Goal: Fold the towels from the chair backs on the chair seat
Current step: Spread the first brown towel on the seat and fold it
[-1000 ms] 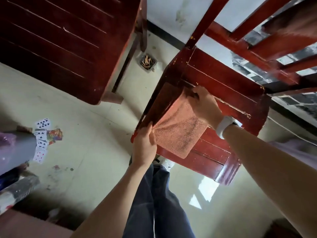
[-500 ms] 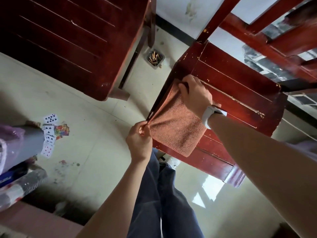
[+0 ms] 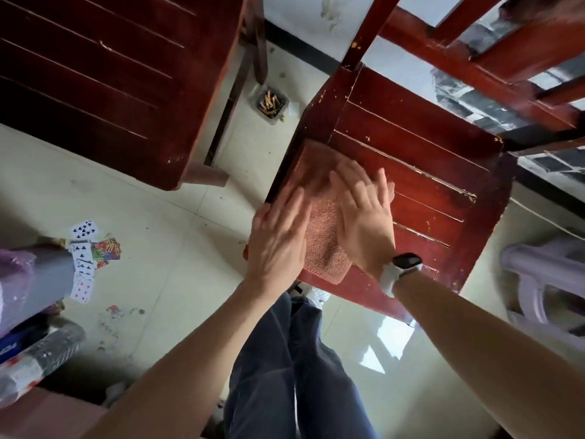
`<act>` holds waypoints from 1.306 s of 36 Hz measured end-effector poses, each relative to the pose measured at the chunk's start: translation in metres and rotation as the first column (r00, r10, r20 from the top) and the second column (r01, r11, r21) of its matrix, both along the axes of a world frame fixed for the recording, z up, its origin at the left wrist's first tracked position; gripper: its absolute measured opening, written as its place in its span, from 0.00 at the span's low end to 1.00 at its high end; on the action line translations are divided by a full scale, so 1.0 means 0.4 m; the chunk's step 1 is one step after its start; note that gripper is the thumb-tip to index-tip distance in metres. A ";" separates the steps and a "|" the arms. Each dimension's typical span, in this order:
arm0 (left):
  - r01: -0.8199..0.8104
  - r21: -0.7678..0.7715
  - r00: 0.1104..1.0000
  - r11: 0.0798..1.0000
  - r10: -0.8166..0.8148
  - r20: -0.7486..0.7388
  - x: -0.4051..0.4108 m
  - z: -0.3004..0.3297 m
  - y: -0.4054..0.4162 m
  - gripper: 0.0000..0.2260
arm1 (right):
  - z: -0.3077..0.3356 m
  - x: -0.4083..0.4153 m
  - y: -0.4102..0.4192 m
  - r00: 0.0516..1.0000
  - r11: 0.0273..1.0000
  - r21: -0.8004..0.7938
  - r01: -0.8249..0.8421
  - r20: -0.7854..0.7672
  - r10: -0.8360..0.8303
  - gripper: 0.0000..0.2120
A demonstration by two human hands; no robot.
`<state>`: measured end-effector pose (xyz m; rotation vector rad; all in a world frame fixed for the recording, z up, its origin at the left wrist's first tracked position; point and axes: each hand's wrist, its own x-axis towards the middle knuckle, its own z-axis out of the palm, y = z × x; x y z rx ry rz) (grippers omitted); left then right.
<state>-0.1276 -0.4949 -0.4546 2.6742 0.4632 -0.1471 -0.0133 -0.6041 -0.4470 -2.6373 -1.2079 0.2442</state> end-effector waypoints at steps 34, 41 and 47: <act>0.350 0.103 0.921 0.931 -0.322 -0.219 0.208 -0.036 0.079 0.26 | -0.044 -0.209 -0.139 0.939 0.973 0.087 0.214 -0.294 -0.180 0.18; 0.367 0.027 0.919 0.930 -0.358 -0.167 0.293 -0.016 0.077 0.22 | 0.016 -0.185 -0.112 0.304 0.565 -0.380 0.733 -0.560 -0.771 0.19; 0.424 0.073 0.895 0.903 -0.405 -0.184 0.322 -0.013 0.086 0.16 | 0.030 -0.157 -0.090 0.109 0.510 -0.533 0.675 -0.612 -0.783 0.17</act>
